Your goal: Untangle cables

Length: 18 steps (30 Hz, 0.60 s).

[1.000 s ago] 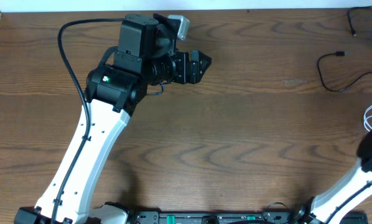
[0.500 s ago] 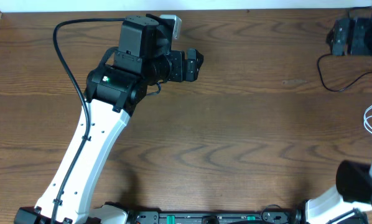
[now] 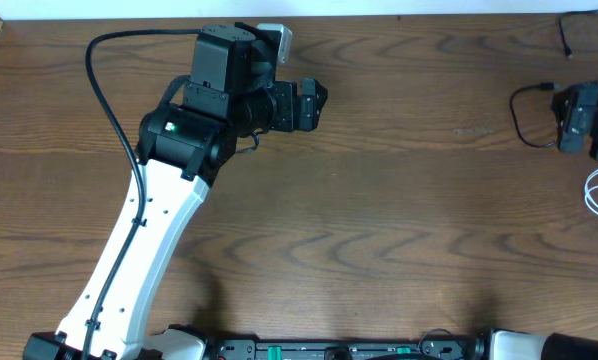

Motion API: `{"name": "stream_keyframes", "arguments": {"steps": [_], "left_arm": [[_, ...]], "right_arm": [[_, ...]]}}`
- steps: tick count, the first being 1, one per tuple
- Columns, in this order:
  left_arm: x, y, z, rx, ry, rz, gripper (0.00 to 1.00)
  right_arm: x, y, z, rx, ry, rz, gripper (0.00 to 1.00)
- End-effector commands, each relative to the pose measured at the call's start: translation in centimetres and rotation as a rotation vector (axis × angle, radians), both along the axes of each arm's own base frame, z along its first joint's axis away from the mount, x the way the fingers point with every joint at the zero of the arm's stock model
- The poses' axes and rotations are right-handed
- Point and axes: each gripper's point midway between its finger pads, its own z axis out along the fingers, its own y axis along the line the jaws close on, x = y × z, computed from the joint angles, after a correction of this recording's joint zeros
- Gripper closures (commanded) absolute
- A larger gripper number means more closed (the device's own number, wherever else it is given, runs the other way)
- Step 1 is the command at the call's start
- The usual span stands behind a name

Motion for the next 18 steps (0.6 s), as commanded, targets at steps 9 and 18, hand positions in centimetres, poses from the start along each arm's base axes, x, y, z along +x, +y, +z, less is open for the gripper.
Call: {"name": "stream_keyframes", "arguments": {"steps": [9, 18], "left_arm": [[0.2, 0.2, -0.5, 0.015, 0.005, 0.008, 0.05], [0.2, 0.2, -0.5, 0.015, 0.005, 0.008, 0.06]], "right_arm": [[-0.8, -0.3, 0.9, -0.037, -0.037, -0.013, 0.01], [0.5, 0.4, 1.6, -0.024, -0.176, 0.027, 0.01]]}}
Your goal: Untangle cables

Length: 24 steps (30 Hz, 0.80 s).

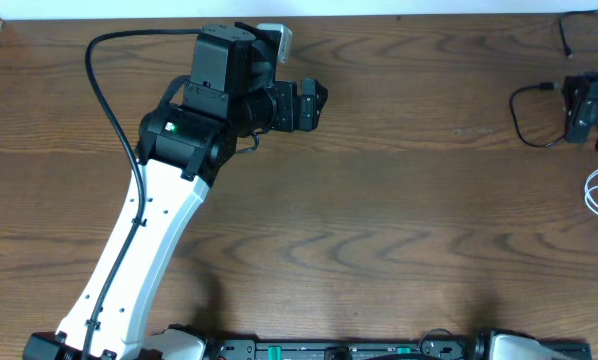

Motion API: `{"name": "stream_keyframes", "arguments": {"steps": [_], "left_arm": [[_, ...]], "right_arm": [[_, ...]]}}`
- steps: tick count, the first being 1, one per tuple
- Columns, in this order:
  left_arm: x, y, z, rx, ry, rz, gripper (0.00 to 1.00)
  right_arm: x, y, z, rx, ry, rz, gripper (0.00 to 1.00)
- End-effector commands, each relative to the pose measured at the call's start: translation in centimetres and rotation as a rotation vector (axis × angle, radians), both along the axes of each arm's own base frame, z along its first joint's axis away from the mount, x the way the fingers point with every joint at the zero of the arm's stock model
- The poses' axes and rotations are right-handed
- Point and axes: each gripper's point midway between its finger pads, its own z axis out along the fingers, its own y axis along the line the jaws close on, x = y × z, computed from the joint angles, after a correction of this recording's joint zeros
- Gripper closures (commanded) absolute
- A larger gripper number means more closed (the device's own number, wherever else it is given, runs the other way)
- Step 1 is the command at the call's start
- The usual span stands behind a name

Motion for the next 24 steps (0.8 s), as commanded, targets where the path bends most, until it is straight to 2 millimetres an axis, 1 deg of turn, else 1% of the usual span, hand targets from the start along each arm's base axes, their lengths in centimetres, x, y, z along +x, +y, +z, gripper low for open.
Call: {"name": "stream_keyframes", "arguments": {"steps": [1, 5, 9, 15, 19, 24], "left_arm": [[0.2, 0.2, -0.5, 0.015, 0.005, 0.008, 0.05], [0.2, 0.2, -0.5, 0.015, 0.005, 0.008, 0.05], [0.2, 0.2, -0.5, 0.015, 0.005, 0.008, 0.05], [0.2, 0.2, -0.5, 0.015, 0.005, 0.008, 0.05], [0.2, 0.2, -0.5, 0.015, 0.005, 0.008, 0.05], [0.2, 0.2, -0.5, 0.015, 0.005, 0.008, 0.05]], "right_arm": [[-0.4, 0.6, -1.0, -0.002, -0.025, 0.031, 0.01], [0.0, 0.5, -3.2, -0.021, -0.066, 0.039, 0.01], [0.0, 0.7, -6.3, -0.024, -0.115, 0.046, 0.01], [-0.7, 1.1, -10.9, -0.039, -0.241, 0.060, 0.01], [-1.4, 2.0, -14.3, -0.067, -0.311, 0.101, 0.01], [-2.1, 3.4, -17.4, -0.110, -0.399, 0.162, 0.01]]}}
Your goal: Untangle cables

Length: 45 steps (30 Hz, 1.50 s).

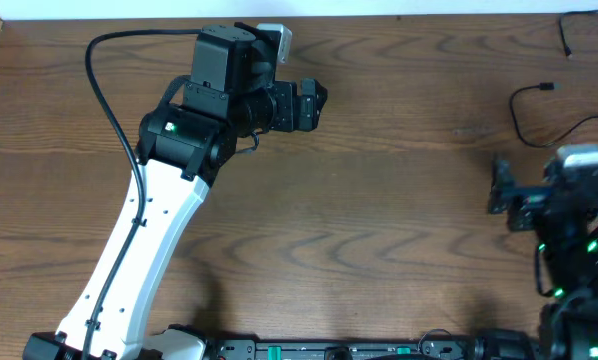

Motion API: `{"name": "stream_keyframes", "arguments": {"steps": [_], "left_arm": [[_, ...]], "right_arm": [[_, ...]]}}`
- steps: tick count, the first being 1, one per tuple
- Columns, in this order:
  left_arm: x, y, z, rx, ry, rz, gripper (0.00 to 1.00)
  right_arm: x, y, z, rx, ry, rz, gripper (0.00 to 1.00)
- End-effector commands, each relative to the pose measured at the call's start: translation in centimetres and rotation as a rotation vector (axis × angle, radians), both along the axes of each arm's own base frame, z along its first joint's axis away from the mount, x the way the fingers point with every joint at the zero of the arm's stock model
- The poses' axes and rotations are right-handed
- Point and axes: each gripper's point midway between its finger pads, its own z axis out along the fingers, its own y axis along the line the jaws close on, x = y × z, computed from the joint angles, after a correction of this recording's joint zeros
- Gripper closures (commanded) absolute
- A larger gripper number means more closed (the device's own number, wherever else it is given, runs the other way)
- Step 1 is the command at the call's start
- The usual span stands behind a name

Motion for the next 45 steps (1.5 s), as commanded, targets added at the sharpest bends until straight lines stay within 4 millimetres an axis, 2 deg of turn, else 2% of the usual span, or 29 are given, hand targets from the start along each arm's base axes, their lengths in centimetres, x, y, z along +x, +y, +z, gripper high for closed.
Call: {"name": "stream_keyframes", "arguments": {"steps": [1, 10, 19, 30, 45], "left_arm": [[0.2, 0.2, -0.4, 0.013, 0.005, 0.006, 0.05], [0.2, 0.2, -0.4, 0.013, 0.005, 0.006, 0.05], [0.2, 0.2, -0.4, 0.013, 0.005, 0.006, 0.05], [0.2, 0.2, -0.4, 0.013, 0.005, 0.006, 0.05], [0.2, 0.2, -0.4, 0.013, 0.005, 0.006, 0.05]], "right_arm": [[-0.6, 1.0, -2.3, -0.053, -0.030, 0.047, 0.01], [-1.7, 2.1, -8.7, -0.110, -0.102, 0.094, 0.01], [-1.9, 2.2, -12.4, -0.115, -0.203, 0.093, 0.01], [-1.9, 1.6, -15.3, -0.126, -0.139, 0.057, 0.01], [-1.9, 1.5, -15.3, -0.126, -0.138, 0.052, 0.01]]}}
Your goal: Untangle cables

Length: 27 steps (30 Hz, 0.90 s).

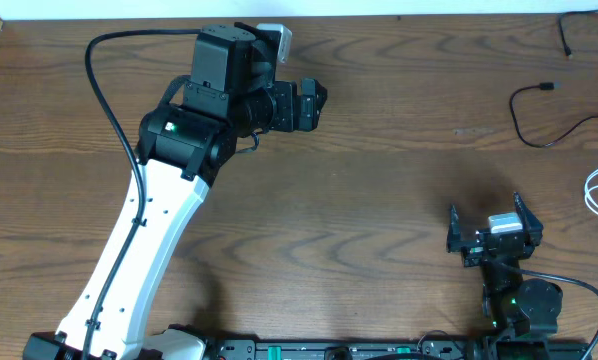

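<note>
A thin black cable (520,122) lies at the far right of the table, its small plug (548,87) pointing right and its other end running off the right edge. A white cable loop (596,190) shows at the right edge below it. My right gripper (486,215) stands open near the front edge, left of and below both cables, touching neither, with nothing between its fingers. My left gripper (317,104) reaches over the back middle of the table, far from the cables; the overhead view does not show how its jaws stand.
Another black cable end (565,34) lies at the back right corner. The left arm (159,210) stretches diagonally from the front left edge toward the back, with its own black cord (104,85) looping beside it. The wooden table (379,200) ends at a white wall along the back.
My right gripper has moved from the right edge, just below the black cable, down and left to near the front edge. The cables and the left arm have not moved.
My right gripper was first over the right end of the black cable, then slightly further right at the frame edge. Then it was below the cable, off it, and now it stands open near the front edge. The left arm has stayed still throughout.
</note>
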Motion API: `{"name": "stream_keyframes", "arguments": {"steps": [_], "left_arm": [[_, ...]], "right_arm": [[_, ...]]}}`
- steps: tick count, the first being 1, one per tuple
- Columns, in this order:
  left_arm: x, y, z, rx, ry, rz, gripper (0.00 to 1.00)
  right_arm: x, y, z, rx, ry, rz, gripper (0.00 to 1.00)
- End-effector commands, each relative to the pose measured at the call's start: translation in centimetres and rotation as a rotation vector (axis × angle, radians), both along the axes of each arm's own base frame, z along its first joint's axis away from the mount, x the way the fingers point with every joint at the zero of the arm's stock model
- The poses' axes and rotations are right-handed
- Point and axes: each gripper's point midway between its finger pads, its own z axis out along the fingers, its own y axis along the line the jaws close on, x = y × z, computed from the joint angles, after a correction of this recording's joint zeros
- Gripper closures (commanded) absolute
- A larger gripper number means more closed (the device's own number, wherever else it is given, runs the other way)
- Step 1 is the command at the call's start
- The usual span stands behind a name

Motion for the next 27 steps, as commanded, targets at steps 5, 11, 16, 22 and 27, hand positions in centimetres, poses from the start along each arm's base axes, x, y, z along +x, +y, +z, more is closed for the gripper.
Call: {"name": "stream_keyframes", "arguments": {"steps": [5, 11, 16, 22, 27], "left_arm": [[0.2, 0.2, -0.4, 0.013, 0.004, 0.006, 0.05], [0.2, 0.2, -0.4, 0.013, 0.004, 0.006, 0.05], [1.3, 2.1, -0.8, 0.119, -0.039, 0.081, 0.05], [0.6, 2.4, -1.5, 0.212, -0.061, -0.006, 0.05], [-0.6, 2.9, -1.6, 0.334, -0.149, -0.139, 0.05]], "right_arm": [[0.0, 0.1, -0.1, -0.014, -0.002, 0.001, 0.01], [0.0, 0.1, -0.1, -0.013, -0.002, 0.001, 0.01], [0.0, 0.1, -0.1, -0.014, -0.002, 0.001, 0.01], [0.0, 0.1, -0.1, -0.014, -0.002, 0.001, 0.01], [0.0, 0.1, -0.1, -0.014, -0.002, 0.001, 0.01]]}}
